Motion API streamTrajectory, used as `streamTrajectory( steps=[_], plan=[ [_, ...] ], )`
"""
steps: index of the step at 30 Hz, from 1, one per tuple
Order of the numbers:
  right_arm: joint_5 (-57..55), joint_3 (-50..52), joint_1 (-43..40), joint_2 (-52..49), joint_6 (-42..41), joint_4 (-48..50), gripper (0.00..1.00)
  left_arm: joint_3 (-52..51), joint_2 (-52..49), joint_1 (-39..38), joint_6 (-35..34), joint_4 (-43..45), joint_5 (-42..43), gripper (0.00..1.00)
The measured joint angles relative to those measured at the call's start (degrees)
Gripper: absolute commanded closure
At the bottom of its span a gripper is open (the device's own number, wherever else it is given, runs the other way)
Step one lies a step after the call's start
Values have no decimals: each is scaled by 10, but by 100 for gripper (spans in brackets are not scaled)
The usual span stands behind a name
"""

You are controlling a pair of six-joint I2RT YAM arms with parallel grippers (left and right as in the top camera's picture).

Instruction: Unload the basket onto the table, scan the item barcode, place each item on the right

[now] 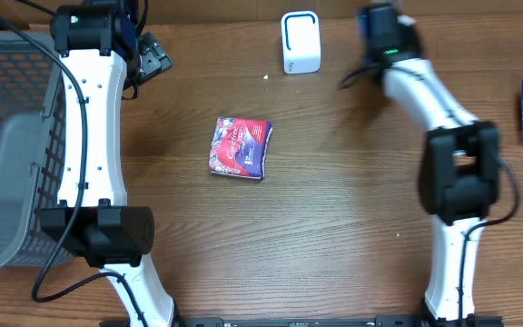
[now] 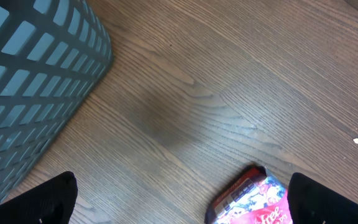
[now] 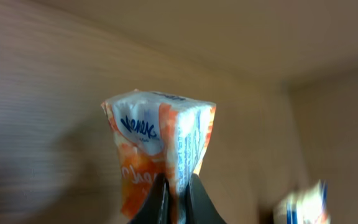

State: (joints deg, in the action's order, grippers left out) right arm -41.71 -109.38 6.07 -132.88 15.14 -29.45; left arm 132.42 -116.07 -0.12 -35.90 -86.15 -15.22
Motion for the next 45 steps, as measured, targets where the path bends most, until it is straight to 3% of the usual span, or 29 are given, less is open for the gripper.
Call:
streamTrajectory(
  steps=[10, 23, 28, 32, 34, 36, 40, 45],
  plan=[
    [123, 0, -214, 122, -233, -130, 96, 0, 0, 0, 0, 0, 0, 0],
    [335, 35, -438, 158, -370, -200, 96, 0, 0, 0, 0, 0, 0, 0],
    [359, 52, -484, 151, -382, -203, 79, 0, 0, 0, 0, 0, 0, 0],
    [370, 57, -486, 146, -385, -196, 76, 0, 0, 0, 0, 0, 0, 0],
    [373, 57, -483, 144, -383, -189, 55, 0, 0, 0, 0, 0, 0, 0],
    [374, 57, -480, 143, -379, -184, 44, 0, 0, 0, 0, 0, 0, 0],
    [380, 57, -472, 143, -376, -185, 36, 0, 0, 0, 0, 0, 0, 0],
    [428, 57, -459, 143, -361, -198, 34, 0, 0, 0, 0, 0, 0, 0]
  ],
)
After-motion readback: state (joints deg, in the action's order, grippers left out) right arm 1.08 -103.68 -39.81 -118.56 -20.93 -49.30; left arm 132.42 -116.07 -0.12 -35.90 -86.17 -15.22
